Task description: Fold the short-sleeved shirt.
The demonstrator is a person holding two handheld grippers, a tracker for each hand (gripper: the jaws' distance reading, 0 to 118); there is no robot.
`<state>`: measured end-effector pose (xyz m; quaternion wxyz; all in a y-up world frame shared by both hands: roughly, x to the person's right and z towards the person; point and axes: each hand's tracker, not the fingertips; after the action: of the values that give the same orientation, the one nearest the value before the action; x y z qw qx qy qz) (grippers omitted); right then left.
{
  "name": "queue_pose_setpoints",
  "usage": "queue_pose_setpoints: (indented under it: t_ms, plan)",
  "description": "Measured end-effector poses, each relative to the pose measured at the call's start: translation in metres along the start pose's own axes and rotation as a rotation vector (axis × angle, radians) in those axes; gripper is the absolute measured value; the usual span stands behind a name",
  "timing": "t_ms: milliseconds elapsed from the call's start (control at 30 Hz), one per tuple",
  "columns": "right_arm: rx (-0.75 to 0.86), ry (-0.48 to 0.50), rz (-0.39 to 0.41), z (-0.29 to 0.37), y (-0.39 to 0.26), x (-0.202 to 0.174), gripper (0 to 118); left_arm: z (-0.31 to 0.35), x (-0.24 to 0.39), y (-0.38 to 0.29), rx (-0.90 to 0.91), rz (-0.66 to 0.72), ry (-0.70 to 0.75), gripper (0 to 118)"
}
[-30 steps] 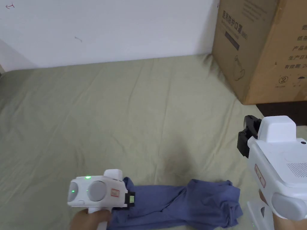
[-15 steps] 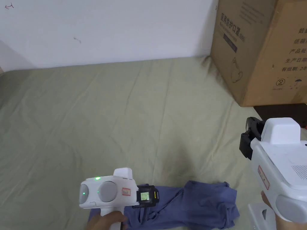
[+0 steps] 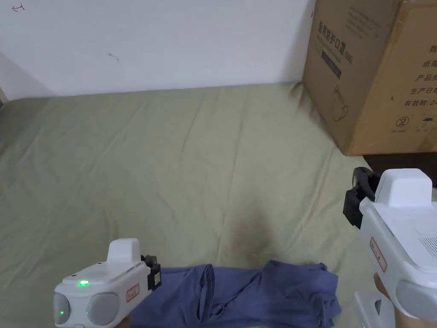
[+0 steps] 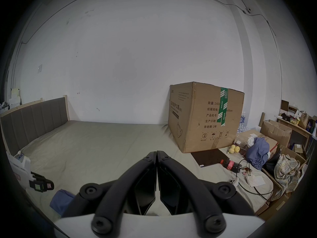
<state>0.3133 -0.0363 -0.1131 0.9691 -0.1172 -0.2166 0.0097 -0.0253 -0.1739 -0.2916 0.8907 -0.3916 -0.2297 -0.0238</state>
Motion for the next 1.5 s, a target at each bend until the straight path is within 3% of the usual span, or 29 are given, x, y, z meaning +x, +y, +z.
queue_pose_setpoints:
  t_ms: [433, 800, 1000, 1133, 1300, 1367, 1400, 1467, 1500]
  plan:
    - [-0.031, -0.017, 0.007, -0.003, -0.008, 0.011, 0, -0.068, 0.053, -0.061, -0.196, -0.044, -0.107, 0]
    - [-0.048, -0.048, 0.003, -0.004, -0.012, 0.022, 0, -0.086, 0.085, -0.062, -0.225, -0.130, -0.114, 0]
    - [-0.044, -0.040, 0.007, -0.005, -0.008, 0.018, 0, -0.038, 0.056, -0.023, -0.133, -0.022, -0.231, 0]
    - [-0.034, -0.026, 0.005, -0.003, -0.001, 0.006, 0, -0.011, 0.006, 0.005, -0.100, 0.058, -0.293, 0]
    - [-0.032, -0.009, 0.015, -0.007, 0.001, -0.003, 0, -0.004, -0.066, 0.017, -0.121, 0.253, -0.377, 1]
    - [-0.035, -0.004, 0.020, -0.009, 0.000, -0.005, 0, -0.010, -0.092, 0.012, -0.150, 0.326, -0.399, 13]
    - [-0.036, -0.001, 0.020, -0.010, 0.000, -0.006, 0, -0.013, -0.102, 0.009, -0.160, 0.360, -0.404, 26]
    - [-0.042, 0.003, 0.025, -0.012, -0.001, -0.009, 0, -0.023, -0.120, 0.001, -0.191, 0.418, -0.404, 33]
    - [-0.044, 0.004, 0.028, -0.013, -0.002, -0.010, 0, -0.028, -0.126, -0.003, -0.204, 0.437, -0.391, 56]
